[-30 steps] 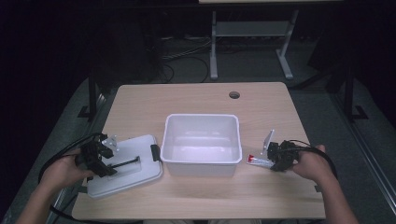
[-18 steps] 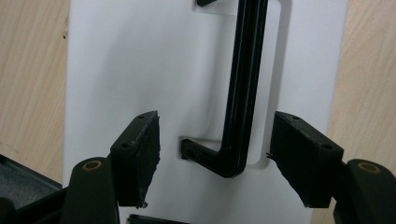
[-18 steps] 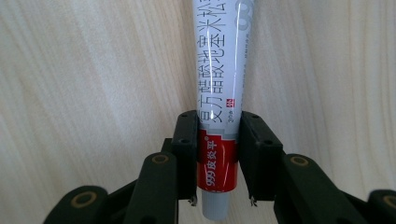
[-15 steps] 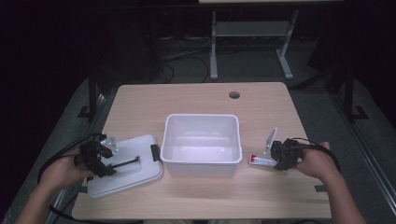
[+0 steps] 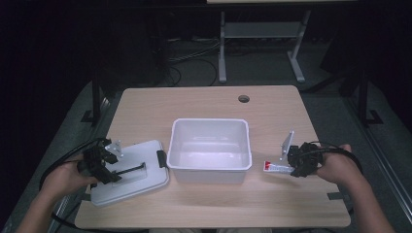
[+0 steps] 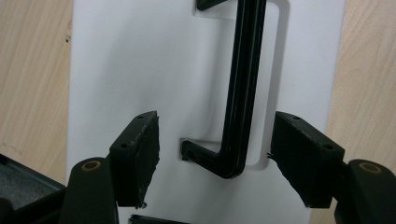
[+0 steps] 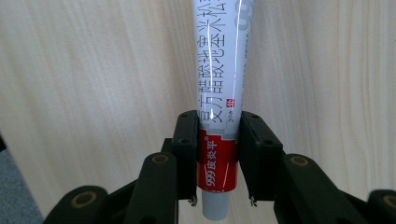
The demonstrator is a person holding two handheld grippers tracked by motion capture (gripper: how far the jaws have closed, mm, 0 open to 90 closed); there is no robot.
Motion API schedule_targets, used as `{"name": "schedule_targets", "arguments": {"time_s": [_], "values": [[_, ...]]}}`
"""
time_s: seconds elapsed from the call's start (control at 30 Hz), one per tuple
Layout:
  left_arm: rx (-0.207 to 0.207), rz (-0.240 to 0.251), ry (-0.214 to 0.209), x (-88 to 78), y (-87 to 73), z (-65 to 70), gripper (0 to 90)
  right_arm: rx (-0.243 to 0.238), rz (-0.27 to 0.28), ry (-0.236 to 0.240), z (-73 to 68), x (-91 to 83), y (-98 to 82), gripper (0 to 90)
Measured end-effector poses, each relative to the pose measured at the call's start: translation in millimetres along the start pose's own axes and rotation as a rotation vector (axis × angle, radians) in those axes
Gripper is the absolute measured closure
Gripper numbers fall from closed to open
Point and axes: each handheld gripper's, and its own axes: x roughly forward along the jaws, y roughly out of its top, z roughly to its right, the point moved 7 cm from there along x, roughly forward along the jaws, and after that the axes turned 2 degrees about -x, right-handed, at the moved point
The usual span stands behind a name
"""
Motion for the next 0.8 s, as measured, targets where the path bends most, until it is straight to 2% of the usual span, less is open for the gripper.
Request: {"name": "schedule_targets", "arguments": {"time_s": [0.23, 0.8], "values": [[0.001, 0.002, 0.001, -0.4, -0.1, 0.3, 31.4, -0.008, 0.019, 0.008, -1.2, -16.5, 0.7, 68.7], [0.003, -0.004, 0.0, -3.1, -0.4, 0.1, 31.3, -0.042, -0.004, -0.008, -2.7, -53.9, 5.3, 68.6]]}}
